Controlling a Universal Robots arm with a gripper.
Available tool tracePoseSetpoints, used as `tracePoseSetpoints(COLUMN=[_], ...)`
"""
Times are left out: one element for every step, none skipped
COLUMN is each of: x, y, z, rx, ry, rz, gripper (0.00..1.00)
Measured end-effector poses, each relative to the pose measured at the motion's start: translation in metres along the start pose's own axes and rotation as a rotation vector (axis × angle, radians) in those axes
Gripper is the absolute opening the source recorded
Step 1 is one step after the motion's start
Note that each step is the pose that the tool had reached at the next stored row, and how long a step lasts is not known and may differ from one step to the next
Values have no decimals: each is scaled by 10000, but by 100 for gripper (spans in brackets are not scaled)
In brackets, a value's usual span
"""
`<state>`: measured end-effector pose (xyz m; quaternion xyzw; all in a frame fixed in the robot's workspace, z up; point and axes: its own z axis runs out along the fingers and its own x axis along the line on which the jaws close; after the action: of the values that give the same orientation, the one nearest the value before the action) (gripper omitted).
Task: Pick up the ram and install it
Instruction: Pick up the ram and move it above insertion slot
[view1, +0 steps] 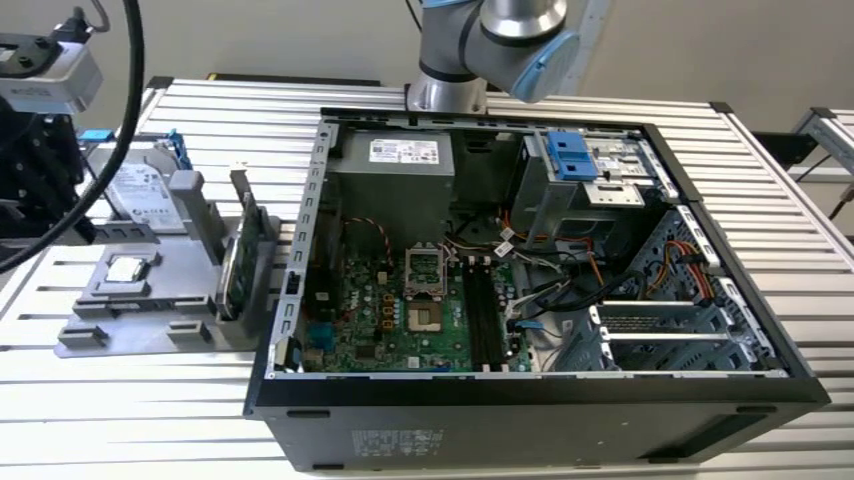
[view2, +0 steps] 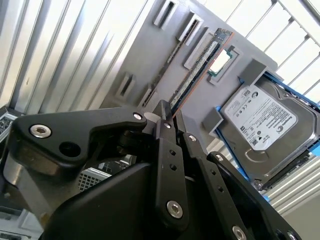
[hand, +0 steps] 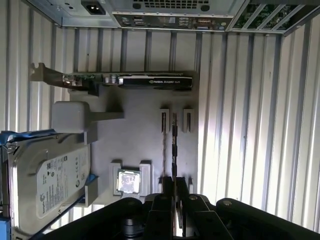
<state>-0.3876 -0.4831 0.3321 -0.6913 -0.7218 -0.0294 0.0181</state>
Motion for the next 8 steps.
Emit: tracePoseSetpoints(x=[1,2,3,4,5,6,6,7], y=[0,0,1,1,1,1,2,2], z=[-14,-28,-42,-55,-68,-81,-94,-106], rx=[0,1,1,0,0,0,-1,-1], ry=[0,0,0,1,1,1,1,1], rz=[0,0,0,0,0,0,0,0], gripper=[0,0,0,0,0,0,0,0])
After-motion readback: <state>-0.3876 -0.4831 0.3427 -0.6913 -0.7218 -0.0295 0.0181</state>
